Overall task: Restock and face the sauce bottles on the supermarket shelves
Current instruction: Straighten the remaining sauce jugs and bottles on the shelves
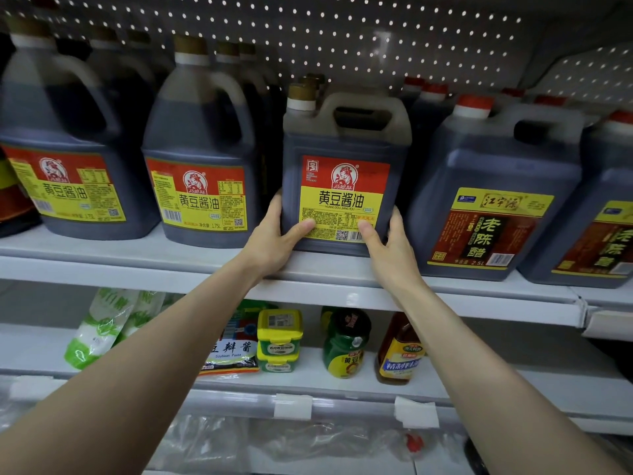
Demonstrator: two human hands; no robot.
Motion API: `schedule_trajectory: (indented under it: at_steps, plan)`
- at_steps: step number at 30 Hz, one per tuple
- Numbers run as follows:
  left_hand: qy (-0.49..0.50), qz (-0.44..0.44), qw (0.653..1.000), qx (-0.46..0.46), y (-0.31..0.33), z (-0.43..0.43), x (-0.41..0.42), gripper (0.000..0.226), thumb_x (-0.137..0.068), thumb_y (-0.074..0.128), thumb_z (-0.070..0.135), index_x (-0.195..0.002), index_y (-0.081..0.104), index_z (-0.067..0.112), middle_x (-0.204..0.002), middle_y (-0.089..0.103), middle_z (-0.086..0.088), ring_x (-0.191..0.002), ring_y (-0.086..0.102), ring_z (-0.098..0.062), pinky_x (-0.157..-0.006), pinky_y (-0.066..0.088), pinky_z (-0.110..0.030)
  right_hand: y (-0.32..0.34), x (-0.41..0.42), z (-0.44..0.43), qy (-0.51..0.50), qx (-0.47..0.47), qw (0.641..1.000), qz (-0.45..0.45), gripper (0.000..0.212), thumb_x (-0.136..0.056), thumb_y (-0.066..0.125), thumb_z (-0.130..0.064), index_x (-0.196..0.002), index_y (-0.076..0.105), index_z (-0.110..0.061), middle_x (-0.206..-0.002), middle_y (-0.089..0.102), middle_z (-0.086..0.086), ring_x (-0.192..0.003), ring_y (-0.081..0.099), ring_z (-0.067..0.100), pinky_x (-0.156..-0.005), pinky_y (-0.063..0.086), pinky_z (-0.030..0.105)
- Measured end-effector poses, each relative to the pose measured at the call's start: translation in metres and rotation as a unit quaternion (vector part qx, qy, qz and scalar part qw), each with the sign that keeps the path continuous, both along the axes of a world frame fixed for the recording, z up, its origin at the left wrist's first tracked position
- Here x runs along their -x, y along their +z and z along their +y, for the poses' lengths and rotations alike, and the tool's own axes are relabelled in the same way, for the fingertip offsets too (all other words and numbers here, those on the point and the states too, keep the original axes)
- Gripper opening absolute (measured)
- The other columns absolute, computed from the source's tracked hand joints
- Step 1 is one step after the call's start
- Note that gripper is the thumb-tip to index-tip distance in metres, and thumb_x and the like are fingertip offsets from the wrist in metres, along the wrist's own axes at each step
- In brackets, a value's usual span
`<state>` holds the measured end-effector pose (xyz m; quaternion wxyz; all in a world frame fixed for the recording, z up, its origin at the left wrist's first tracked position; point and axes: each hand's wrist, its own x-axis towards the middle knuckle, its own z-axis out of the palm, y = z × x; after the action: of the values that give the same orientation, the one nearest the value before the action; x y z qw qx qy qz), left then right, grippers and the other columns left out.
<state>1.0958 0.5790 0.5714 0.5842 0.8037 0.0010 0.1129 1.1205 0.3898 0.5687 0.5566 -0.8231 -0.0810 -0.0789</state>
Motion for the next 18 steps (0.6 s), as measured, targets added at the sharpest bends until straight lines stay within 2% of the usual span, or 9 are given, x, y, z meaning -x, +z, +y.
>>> schedule_trajectory:
  at_steps: [4,7,10,14,16,18]
  plan:
    - [0.018,0.001,1.000,-0.004,0.003,-0.003,0.005,0.067,-0.091,0.059,0.036,-0.148,0.027,0.022,-0.140,0.051,0.006,-0.127,0.048,-0.013,-0.111,0.038,-0.040,0.005,0.008,-0.003,0.011,-0.033,0.999,0.000,0.060,-0.095,0.055,-0.039,-0.149,0.030,-0.028,-0.143,0.049,-0.009,-0.132,0.044,0.013,-0.112,0.035,0.038]
    - [0.042,0.003,0.999,-0.005,0.007,-0.006,0.014,0.071,-0.090,0.061,0.039,-0.149,0.027,0.018,-0.143,0.048,0.003,-0.130,0.046,-0.016,-0.111,0.038,-0.043,0.010,0.022,-0.008,0.026,-0.054,0.998,0.009,0.066,-0.094,0.058,-0.037,-0.151,0.027,-0.026,-0.148,0.044,-0.005,-0.136,0.040,0.015,-0.114,0.033,0.038]
    - [0.077,-0.026,0.997,-0.009,0.016,-0.016,0.032,0.066,-0.091,0.062,0.035,-0.145,0.033,0.012,-0.141,0.046,0.003,-0.126,0.046,-0.014,-0.109,0.038,-0.034,0.020,0.044,-0.016,0.027,-0.079,0.996,0.004,0.064,-0.094,0.059,-0.028,-0.150,0.028,-0.020,-0.151,0.039,0.000,-0.136,0.040,0.015,-0.108,0.034,0.026]
    - [0.144,-0.072,0.986,-0.035,0.027,-0.035,0.058,0.049,-0.092,0.061,0.033,-0.132,0.044,0.011,-0.130,0.048,-0.004,-0.109,0.049,-0.013,-0.091,0.039,-0.024,0.032,0.068,-0.033,0.007,-0.076,0.997,-0.022,0.050,-0.094,0.059,-0.025,-0.141,0.044,-0.017,-0.140,0.051,0.000,-0.114,0.051,0.002,-0.092,0.042,0.013]
    - [0.126,-0.072,0.989,-0.024,0.033,-0.050,0.066,0.045,-0.091,0.062,0.031,-0.127,0.047,0.010,-0.124,0.051,-0.004,-0.102,0.050,-0.012,-0.086,0.038,-0.023,0.035,0.078,-0.048,-0.011,-0.075,0.997,-0.034,0.043,-0.094,0.059,-0.023,-0.135,0.050,-0.016,-0.131,0.057,0.001,-0.102,0.055,-0.003,-0.084,0.044,0.006]
    - [0.092,-0.060,0.994,-0.011,0.037,-0.069,0.068,0.043,-0.090,0.064,0.029,-0.125,0.048,0.009,-0.119,0.054,-0.003,-0.098,0.052,-0.012,-0.083,0.039,-0.023,0.038,0.085,-0.067,-0.035,-0.075,0.996,-0.040,0.040,-0.094,0.060,-0.023,-0.132,0.053,-0.015,-0.124,0.060,0.001,-0.097,0.056,-0.006,-0.084,0.045,0.009]
